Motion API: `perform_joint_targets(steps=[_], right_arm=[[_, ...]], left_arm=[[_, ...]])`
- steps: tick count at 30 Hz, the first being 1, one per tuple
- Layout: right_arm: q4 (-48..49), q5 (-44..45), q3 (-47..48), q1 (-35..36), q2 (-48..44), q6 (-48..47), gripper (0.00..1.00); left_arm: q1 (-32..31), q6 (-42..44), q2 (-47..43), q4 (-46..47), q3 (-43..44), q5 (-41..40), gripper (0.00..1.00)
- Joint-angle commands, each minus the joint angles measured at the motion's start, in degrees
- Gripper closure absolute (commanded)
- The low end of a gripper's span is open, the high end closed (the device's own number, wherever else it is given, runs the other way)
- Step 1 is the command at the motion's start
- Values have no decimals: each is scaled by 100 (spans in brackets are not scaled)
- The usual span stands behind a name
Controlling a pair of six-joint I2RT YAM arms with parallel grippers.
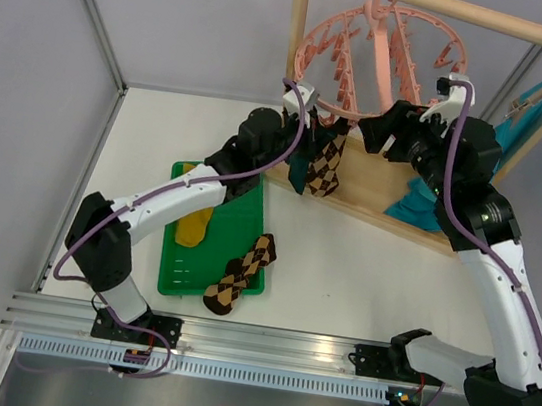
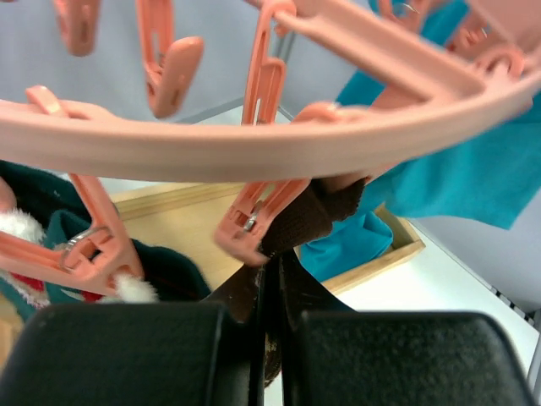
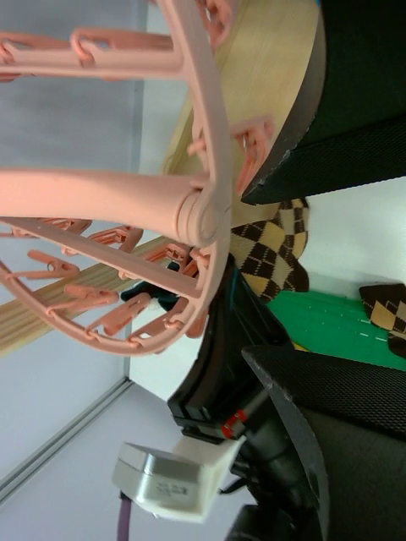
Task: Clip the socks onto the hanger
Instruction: Clamp the sock onto the hanger, then rotate the hanger at the clothesline.
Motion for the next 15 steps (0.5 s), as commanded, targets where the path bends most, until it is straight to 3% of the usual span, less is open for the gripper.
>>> perform_joint_targets(steps=[1, 15], right_arm=[[156, -159, 59, 0, -382, 91, 26], [-134, -309, -275, -9, -822, 73, 27]], left_arm=[[156, -314, -219, -581, 488, -361, 98], [929, -859, -88, -1705, 1297, -292, 98]])
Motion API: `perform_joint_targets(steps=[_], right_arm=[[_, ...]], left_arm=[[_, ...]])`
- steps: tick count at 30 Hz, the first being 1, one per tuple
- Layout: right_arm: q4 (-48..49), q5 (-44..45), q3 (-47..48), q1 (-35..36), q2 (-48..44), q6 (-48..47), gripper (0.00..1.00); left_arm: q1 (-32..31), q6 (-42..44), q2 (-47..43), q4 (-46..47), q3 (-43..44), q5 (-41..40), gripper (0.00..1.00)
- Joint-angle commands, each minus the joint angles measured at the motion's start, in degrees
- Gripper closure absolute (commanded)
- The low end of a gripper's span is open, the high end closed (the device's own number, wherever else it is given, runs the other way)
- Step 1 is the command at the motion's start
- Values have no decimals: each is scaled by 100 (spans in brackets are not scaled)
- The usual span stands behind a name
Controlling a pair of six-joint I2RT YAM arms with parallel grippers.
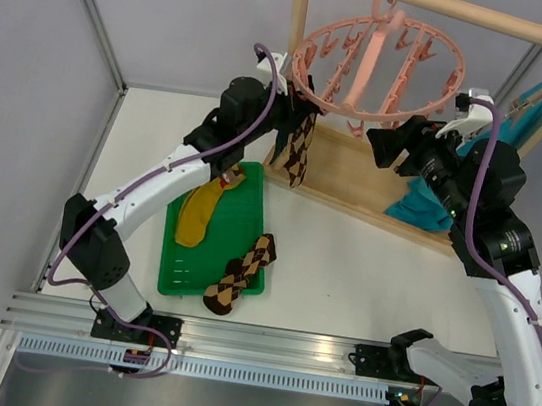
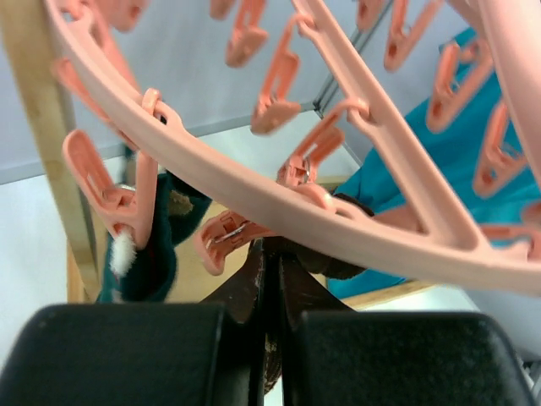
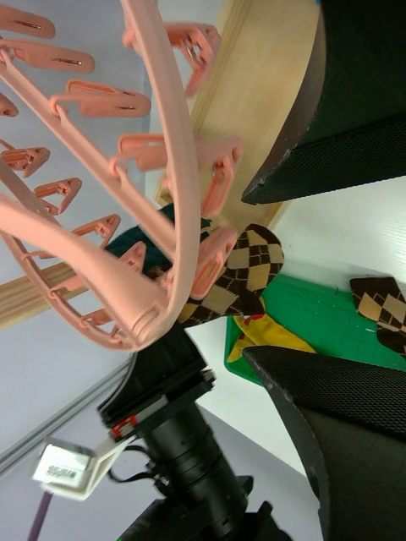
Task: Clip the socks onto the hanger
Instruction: Rotate the hanger at the clothesline.
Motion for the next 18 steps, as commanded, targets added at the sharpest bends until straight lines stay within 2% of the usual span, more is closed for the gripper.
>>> perform_joint_targets(steps=[1, 14, 18], right_arm=[[-64, -140, -109, 0, -86, 69, 27], [-82, -369, -364, 9, -95, -10, 29], [-100, -343, -417, 0, -95, -63, 29]], left_arm=[[276, -348, -9, -336, 421, -12, 98], [812, -559, 465, -907, 1106, 446, 97], [821, -541, 527, -943, 1160, 551, 92]])
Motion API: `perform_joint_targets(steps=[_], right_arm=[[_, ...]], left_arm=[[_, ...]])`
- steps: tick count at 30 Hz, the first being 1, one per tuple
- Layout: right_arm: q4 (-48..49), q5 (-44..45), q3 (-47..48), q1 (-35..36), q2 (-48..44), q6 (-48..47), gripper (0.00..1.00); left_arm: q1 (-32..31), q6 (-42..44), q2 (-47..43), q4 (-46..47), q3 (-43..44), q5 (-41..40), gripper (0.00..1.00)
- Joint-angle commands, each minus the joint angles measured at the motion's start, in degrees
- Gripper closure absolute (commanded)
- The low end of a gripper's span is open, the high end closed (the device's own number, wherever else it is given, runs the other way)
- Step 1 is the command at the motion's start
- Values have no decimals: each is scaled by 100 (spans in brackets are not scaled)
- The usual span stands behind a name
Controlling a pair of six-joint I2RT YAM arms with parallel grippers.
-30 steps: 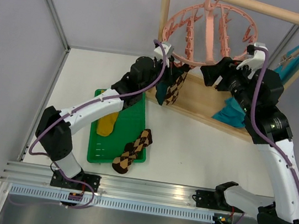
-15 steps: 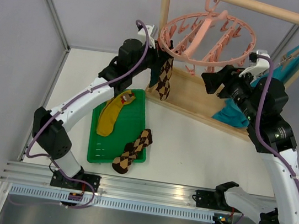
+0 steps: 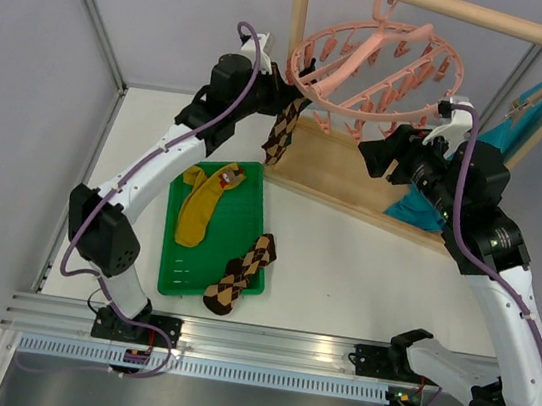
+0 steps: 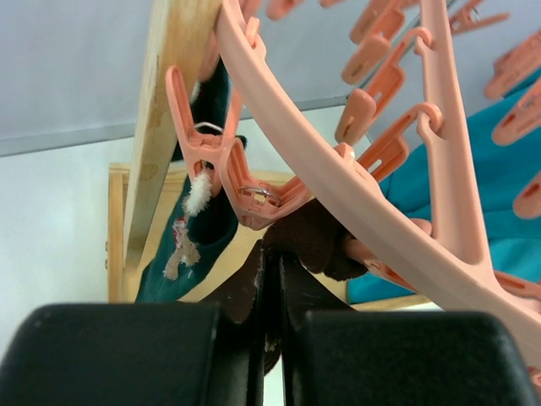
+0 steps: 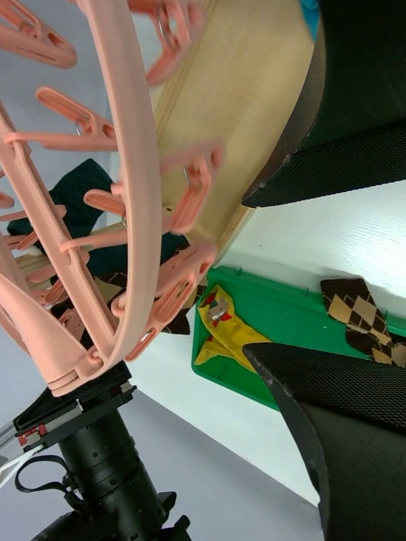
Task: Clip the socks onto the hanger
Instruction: Rotate the hanger at the clothesline, then pick up the sock from the bin.
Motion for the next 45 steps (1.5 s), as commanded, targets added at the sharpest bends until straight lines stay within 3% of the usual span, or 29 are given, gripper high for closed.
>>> perform_joint_targets(steps=[1, 10, 15, 23, 28, 33, 35, 45], right_arm=[[25, -65, -59, 0, -60, -78, 29], [-142, 286, -15, 0, 204, -342, 29], [-221, 348, 90, 0, 432, -482, 29], [-151, 287, 21, 9, 459, -456, 29], [-98, 304, -252, 0, 319, -430, 29], [-10, 330, -472, 9, 151, -360, 29], [25, 365, -568, 0, 108, -360, 29], [-195, 1183, -761, 0, -244, -316, 27]], left_arm=[[43, -155, -6, -29, 252, 195, 91], [43, -224, -612, 6, -459, 379, 73], [34, -339, -1104, 32, -1161, 450, 49], [-36, -427, -2501, -300, -2628, 178, 41], [-150, -313, -3196, -671, -3587, 19, 41], [-992, 117, -3390, -1415, -4054, -524, 40], [-1631, 258, -3355, -1628, -4002, -1384, 38], [-2988, 997, -2241, -2490, -3440, -2765, 35]])
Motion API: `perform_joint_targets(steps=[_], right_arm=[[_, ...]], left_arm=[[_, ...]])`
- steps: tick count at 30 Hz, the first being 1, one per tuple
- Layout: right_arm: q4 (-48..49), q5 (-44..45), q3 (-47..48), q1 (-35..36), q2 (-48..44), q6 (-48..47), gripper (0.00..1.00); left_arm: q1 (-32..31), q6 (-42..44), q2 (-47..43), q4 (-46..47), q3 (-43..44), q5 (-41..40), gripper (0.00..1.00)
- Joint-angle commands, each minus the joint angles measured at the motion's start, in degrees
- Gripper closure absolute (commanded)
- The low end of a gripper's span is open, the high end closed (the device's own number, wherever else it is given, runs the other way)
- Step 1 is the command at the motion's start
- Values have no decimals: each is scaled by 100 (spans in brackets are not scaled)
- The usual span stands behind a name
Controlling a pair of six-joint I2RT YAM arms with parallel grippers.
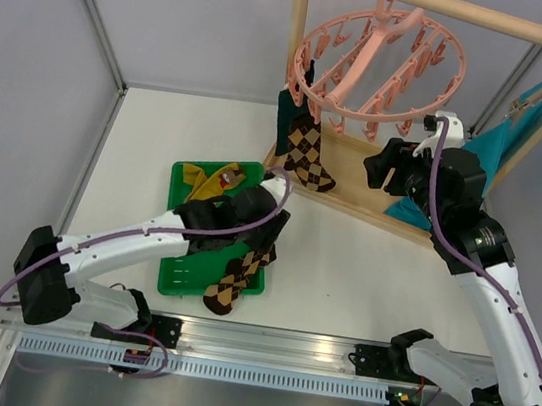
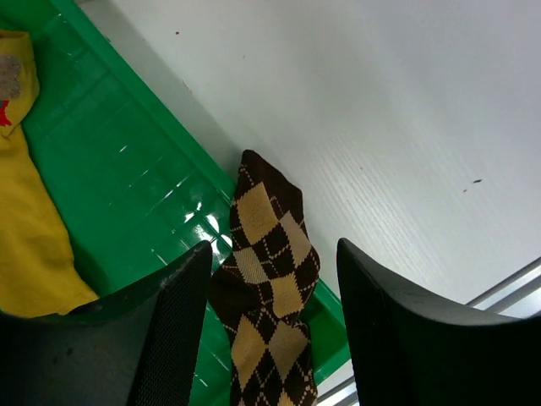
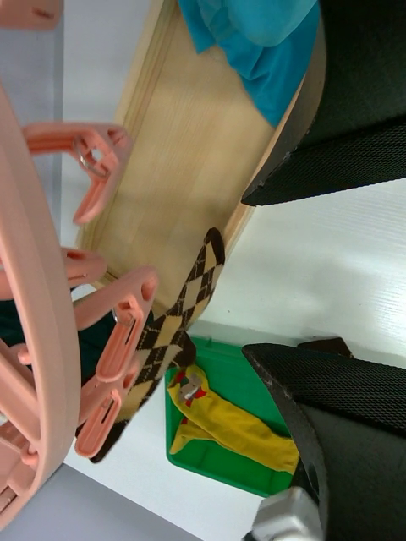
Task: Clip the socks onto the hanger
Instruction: Pick up the sock from the bin.
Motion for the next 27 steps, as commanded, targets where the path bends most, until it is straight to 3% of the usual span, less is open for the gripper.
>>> perform_joint_targets(steps=[1, 13, 27], right_arm=[[26, 379, -117, 0, -307, 65, 27], [8, 344, -205, 0, -369, 47, 27], [35, 370, -249, 0, -405, 38, 28]], left_arm=[[-475, 466, 410, -505, 453, -902, 34], [-529, -79, 1632, -1095, 972, -1439, 32], [121, 105, 1773, -323, 586, -201, 39]])
